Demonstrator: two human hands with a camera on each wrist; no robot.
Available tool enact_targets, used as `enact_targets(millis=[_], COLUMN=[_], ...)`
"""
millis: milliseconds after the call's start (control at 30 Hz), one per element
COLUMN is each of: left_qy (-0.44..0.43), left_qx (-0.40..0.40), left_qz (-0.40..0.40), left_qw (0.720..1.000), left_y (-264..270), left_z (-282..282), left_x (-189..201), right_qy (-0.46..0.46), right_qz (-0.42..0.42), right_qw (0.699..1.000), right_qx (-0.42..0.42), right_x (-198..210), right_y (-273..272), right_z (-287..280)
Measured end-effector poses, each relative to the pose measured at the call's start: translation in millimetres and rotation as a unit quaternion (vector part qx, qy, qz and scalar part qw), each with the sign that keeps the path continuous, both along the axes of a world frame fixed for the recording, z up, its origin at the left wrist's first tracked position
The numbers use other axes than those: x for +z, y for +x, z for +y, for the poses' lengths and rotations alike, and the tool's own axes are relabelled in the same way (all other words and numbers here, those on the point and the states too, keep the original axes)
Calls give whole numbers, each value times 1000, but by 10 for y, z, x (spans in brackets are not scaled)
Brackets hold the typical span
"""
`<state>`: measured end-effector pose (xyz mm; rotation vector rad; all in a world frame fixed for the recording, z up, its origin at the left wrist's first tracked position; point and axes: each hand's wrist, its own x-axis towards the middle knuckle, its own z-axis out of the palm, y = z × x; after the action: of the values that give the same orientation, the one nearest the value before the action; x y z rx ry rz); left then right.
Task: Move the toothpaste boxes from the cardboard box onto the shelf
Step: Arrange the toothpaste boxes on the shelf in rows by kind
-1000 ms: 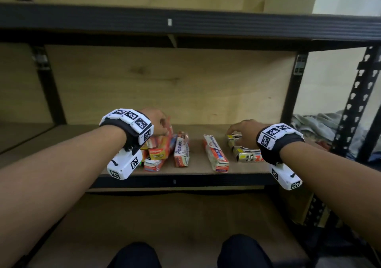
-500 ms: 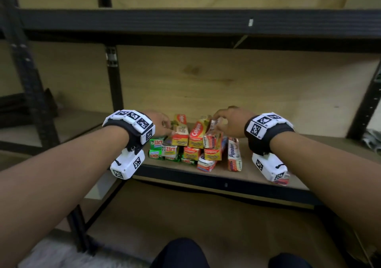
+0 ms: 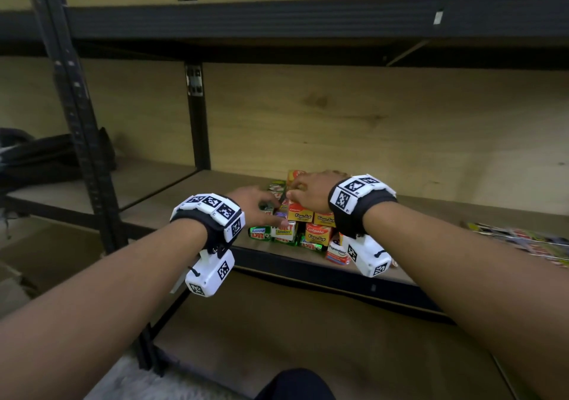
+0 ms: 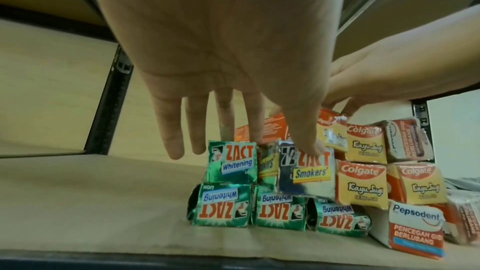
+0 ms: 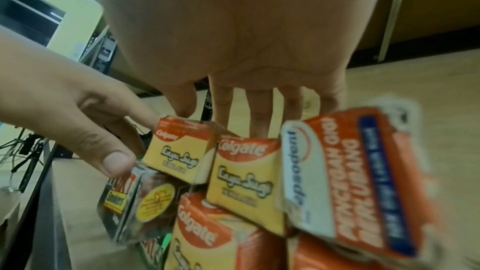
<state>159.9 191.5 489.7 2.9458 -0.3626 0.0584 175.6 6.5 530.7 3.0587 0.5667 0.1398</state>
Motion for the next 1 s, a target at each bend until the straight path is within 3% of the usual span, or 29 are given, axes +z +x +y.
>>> enact_targets(millis=[133, 433, 767, 833, 867, 1000], left_qy=[-29, -47, 4, -15, -16, -30], left_qx=[9, 15, 80, 100, 111, 141], left_qz=[-3, 3, -1, 2, 5, 9], left_qw=[1000, 999, 997, 995, 994, 990], left_y=[-8, -60, -149, -123, -127, -158], left_z=[64, 62, -333, -450, -502, -667], left_x=[-72, -72, 53, 28, 27, 110], right_qy=[-2, 177, 226, 295, 371, 435], right_qz=[-8, 19, 13, 18, 30, 12], right_qw=[999, 977, 970, 951, 921, 891], right_qx=[-38, -121, -89, -96, -110, -131], right_x=[-26, 15, 260, 264, 264, 293], right_y=[101, 236, 132, 111, 102, 21], right_z=[149, 95, -331, -454, -528, -884])
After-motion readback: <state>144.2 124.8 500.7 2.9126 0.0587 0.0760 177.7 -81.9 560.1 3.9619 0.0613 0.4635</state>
